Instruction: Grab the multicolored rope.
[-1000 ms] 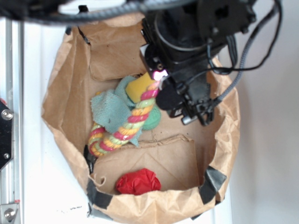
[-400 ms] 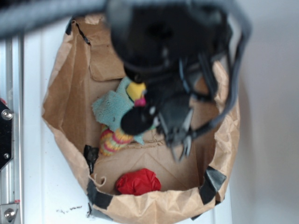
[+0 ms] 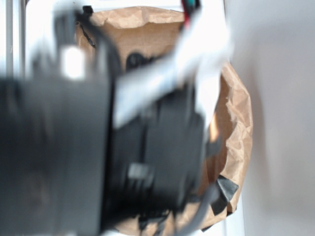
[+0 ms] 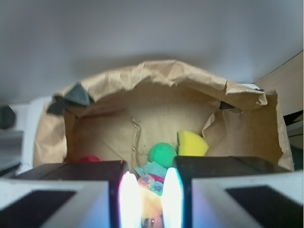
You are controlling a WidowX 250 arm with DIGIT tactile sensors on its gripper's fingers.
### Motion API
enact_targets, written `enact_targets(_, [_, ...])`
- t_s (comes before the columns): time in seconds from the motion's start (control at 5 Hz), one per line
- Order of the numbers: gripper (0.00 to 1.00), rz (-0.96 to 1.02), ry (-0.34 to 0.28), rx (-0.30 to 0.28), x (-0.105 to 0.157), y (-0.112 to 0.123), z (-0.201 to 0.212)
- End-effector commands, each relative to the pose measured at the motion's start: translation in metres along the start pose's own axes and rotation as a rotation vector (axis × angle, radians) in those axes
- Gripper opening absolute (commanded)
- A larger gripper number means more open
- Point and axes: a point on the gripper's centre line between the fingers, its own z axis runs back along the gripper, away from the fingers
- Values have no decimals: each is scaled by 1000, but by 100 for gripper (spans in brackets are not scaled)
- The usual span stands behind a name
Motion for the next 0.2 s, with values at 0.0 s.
enact_targets(0.0, [0, -6, -22, 38, -1, 2, 4])
